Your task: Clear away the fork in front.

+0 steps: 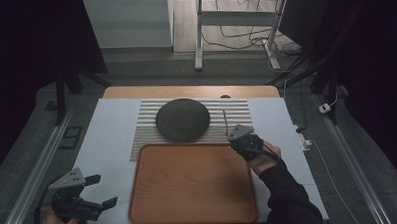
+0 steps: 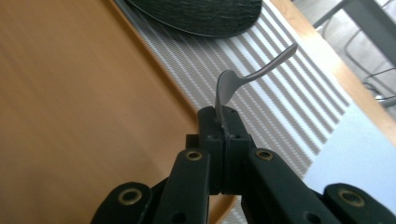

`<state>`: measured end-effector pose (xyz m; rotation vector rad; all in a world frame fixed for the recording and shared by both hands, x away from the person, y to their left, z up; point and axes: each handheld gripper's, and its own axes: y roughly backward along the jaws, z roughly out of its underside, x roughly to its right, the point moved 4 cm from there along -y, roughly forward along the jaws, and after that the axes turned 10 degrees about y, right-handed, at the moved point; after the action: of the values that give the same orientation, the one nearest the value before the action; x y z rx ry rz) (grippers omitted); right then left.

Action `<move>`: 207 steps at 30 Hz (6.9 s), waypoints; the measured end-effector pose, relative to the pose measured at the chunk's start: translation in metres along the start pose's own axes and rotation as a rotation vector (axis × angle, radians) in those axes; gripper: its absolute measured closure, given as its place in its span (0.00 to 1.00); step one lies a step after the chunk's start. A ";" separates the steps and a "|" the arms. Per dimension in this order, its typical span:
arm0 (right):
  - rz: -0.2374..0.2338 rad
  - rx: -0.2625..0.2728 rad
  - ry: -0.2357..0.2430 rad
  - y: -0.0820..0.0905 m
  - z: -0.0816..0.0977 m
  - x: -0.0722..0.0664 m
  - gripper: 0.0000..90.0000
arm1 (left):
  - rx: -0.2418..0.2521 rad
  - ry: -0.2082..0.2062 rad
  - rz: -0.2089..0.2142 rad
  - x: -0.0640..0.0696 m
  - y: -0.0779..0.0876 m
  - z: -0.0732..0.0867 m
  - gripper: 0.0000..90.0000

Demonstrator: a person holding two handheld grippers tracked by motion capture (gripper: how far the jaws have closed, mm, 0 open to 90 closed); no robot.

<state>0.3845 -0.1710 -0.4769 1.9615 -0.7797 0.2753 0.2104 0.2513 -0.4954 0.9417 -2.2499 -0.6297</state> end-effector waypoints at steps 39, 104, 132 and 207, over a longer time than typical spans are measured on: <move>-0.582 0.364 -0.400 0.066 0.014 -0.055 0.99 | -0.111 -0.279 0.129 0.049 -0.106 -0.073 0.00; -0.897 0.390 -0.062 0.076 -0.013 -0.095 0.93 | -0.556 -0.905 0.439 0.086 -0.150 -0.090 0.92; -0.251 0.278 -0.340 0.092 0.036 -0.063 0.26 | -0.492 -0.244 0.115 0.057 -0.115 -0.060 0.96; -0.140 0.134 -0.502 0.105 0.082 -0.059 0.01 | -0.398 0.033 -0.008 0.022 -0.179 -0.090 0.98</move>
<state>0.2627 -0.2511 -0.4733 2.2327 -0.9517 -0.2684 0.3428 0.1047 -0.5364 0.7538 -1.9878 -1.0118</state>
